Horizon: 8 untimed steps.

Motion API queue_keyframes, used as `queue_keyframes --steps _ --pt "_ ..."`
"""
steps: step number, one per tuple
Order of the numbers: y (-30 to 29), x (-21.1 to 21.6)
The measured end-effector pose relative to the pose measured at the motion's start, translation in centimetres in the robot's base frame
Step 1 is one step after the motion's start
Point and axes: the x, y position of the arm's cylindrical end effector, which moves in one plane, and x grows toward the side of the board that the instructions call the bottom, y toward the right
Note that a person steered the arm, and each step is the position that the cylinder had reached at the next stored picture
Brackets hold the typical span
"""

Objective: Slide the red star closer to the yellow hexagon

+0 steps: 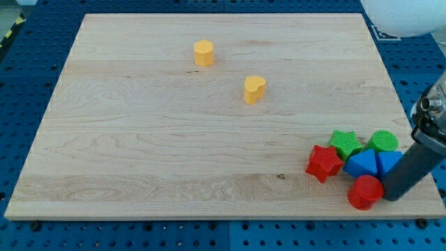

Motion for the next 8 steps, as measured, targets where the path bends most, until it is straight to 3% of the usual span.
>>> queue_keyframes --steps 3,5,8 --pt "0.0 2.1" --pt "-6.2 1.7" --pt "-6.9 -3.3"
